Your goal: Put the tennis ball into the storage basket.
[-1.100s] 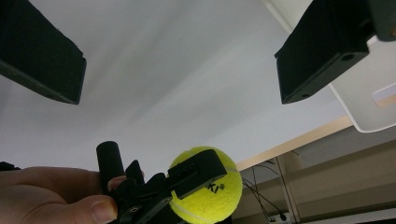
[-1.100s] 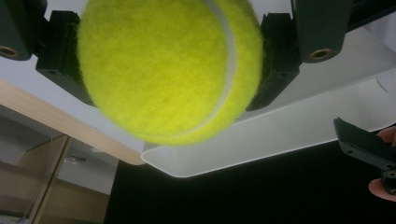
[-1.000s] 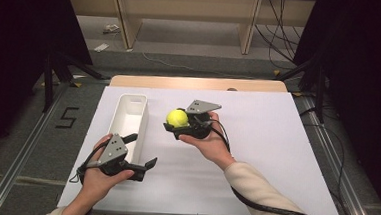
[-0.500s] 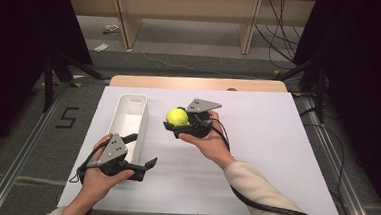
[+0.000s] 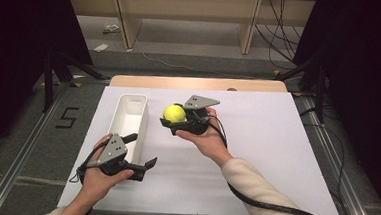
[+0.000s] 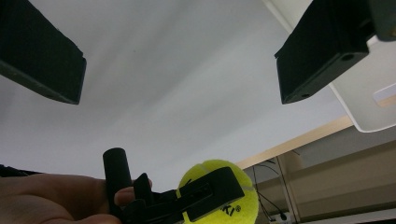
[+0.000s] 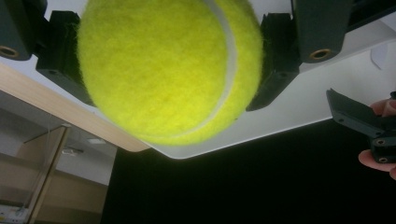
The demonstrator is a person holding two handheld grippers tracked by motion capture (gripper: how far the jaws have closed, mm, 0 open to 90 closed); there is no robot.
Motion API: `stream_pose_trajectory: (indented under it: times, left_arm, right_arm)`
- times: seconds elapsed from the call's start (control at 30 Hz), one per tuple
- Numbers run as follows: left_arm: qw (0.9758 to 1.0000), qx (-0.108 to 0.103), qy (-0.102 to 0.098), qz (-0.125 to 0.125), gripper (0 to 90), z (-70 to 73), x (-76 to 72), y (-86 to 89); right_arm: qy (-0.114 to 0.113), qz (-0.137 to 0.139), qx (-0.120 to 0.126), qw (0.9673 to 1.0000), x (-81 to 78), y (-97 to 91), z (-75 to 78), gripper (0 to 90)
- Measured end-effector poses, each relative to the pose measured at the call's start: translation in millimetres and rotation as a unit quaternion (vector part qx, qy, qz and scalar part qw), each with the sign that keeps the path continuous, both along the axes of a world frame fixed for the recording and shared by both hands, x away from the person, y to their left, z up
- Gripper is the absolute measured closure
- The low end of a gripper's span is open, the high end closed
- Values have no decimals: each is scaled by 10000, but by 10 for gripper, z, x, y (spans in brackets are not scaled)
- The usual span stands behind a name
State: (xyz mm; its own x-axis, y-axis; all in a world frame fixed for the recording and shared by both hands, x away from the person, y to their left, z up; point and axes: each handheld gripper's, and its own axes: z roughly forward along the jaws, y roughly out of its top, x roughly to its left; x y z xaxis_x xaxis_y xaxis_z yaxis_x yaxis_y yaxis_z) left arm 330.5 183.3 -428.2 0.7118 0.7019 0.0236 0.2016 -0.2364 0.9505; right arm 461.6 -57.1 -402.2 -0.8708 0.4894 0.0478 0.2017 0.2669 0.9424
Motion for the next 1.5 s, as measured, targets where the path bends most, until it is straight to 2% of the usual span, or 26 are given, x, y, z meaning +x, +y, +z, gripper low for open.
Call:
stream_pose_trajectory:
  times: [0.13,0.5,1.5]
  left_arm:
    - [10000,-7,1,14,9,0,0,3]
    - [10000,-14,27,26,10,7,-9,7]
    - [10000,-42,-32,13,9,17,-16,6]
  right_arm:
    - [37,6,-4,10000,5,2,12,267]
    - [-50,27,32,10000,20,71,84,267]
    - [-113,90,58,9999,37,235,147,267]
